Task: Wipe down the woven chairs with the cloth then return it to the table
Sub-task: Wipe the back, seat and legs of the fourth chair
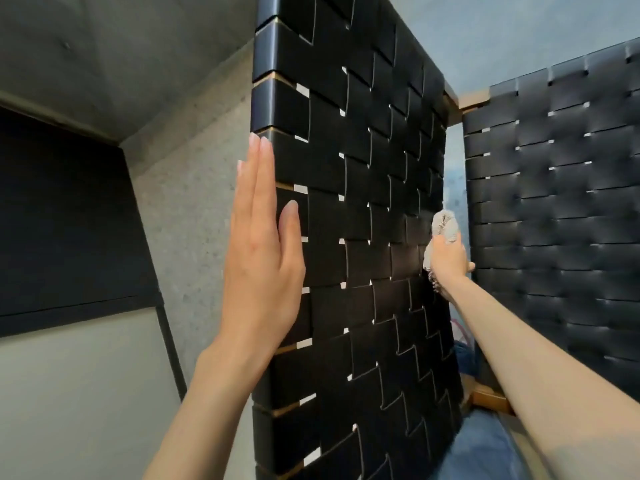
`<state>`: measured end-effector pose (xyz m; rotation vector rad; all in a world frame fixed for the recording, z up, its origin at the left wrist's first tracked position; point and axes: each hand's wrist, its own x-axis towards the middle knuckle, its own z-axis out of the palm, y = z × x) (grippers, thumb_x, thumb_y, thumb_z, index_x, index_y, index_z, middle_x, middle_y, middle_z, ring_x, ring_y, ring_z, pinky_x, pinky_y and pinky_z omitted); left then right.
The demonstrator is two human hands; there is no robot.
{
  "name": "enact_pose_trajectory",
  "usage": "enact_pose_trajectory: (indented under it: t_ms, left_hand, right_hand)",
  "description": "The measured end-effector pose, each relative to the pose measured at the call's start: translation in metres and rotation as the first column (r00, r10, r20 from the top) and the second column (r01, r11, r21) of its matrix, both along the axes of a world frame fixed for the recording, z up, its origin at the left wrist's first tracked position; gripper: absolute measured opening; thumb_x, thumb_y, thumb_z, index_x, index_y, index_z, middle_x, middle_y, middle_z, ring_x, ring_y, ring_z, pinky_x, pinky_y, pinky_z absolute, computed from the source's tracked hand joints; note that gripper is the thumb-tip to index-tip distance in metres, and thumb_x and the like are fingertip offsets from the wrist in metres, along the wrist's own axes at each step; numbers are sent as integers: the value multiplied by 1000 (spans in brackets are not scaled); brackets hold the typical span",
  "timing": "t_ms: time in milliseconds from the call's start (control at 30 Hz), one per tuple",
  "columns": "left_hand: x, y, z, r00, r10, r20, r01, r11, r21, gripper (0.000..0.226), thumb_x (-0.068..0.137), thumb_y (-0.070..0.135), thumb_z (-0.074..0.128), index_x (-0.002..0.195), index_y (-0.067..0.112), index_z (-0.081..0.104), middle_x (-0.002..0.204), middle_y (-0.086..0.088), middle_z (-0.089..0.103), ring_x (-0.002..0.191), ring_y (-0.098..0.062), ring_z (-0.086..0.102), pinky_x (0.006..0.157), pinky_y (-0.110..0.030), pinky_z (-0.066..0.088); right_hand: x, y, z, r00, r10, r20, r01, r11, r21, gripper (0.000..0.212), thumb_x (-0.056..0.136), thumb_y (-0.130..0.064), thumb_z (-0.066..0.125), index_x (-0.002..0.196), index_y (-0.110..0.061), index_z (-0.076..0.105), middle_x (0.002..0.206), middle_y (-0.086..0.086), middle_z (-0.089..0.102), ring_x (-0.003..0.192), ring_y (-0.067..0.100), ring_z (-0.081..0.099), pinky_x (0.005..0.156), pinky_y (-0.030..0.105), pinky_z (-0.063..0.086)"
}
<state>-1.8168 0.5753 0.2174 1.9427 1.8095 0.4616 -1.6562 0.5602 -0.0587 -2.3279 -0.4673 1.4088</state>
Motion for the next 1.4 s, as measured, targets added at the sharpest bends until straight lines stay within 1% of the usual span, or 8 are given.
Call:
enact_pose_trajectory:
  t_ms: [200, 400, 667, 800, 933, 1067, 1267, 1400]
  left_hand:
    - [3, 1, 5, 999, 33, 32, -31, 999, -33, 57, 102, 13, 34, 151, 23, 8, 159, 11, 6, 144, 2, 1, 118, -20, 6]
    - [2, 19, 13, 993, 95, 77, -90, 994, -62, 51, 103, 18, 31, 150, 24, 14, 158, 12, 13, 143, 2, 7, 118, -24, 11]
    - [0, 61, 16, 996, 73, 52, -72, 997, -20, 47, 104, 16, 30, 150, 18, 19, 158, 3, 17, 143, 0, 12, 115, -12, 11]
    - [4, 73, 15, 1000, 8, -1, -8, 1000, -4, 51, 103, 17, 33, 151, 18, 14, 159, 5, 11, 143, 2, 7, 116, -15, 9]
    - [11, 79, 11, 998, -20, -64, 20, 1000, 9, 55, 102, 19, 37, 152, 22, 12, 159, 9, 7, 144, 1, 4, 117, -18, 9]
    - [19, 81, 0, 992, -31, -122, 36, 998, 41, 61, 100, 15, 40, 152, 18, 8, 160, 7, 5, 142, 4, 2, 112, -6, 5]
    - [21, 79, -4, 989, -12, -145, 27, 995, 100, 59, 100, 15, 40, 151, 17, 10, 159, 5, 8, 136, 10, 3, 106, 0, 8]
    - [20, 77, -5, 995, 0, -96, 7, 997, 72, 56, 102, 14, 35, 152, 19, 9, 159, 8, 6, 143, 3, 4, 112, -7, 7]
  right_hand:
    - [-23, -15, 63, 995, -47, -89, 66, 973, 221, 39, 100, -39, 39, 137, -29, 46, 128, 8, 56, 118, 21, 42, 99, 35, 34]
    - [-69, 3, 188, 973, 191, -129, -39, 689, 724, 50, 91, -30, 46, 123, -66, 31, 148, -10, 37, 107, 7, 36, 86, 3, 32]
    - [-83, 79, 212, 991, 100, 84, -120, 451, 884, 48, 88, -36, 45, 134, -44, 34, 147, -2, 41, 97, 9, 33, 79, 31, 47]
    - [-72, 70, 158, 1000, -5, 24, -16, 599, 800, 63, 86, -32, 49, 124, -73, 20, 139, 1, 45, 105, 13, 37, 77, 11, 33]
    - [-40, 56, 84, 999, -44, -9, 40, 814, 579, 52, 90, -22, 47, 141, -32, 41, 136, 0, 48, 107, 11, 33, 83, 9, 31]
    - [-13, 51, 26, 995, -95, 35, 84, 966, 246, 39, 96, -26, 39, 132, -18, 51, 127, 7, 55, 116, 28, 36, 88, 35, 32]
    - [7, 56, 1, 996, -70, 57, 72, 997, -29, 48, 103, -36, 28, 139, -9, 44, 132, 18, 54, 124, 35, 43, 102, 39, 27]
    - [-15, 51, 49, 985, -148, 90, 138, 985, 103, 38, 100, -28, 34, 127, -11, 53, 120, 15, 59, 104, 23, 51, 86, 34, 38]
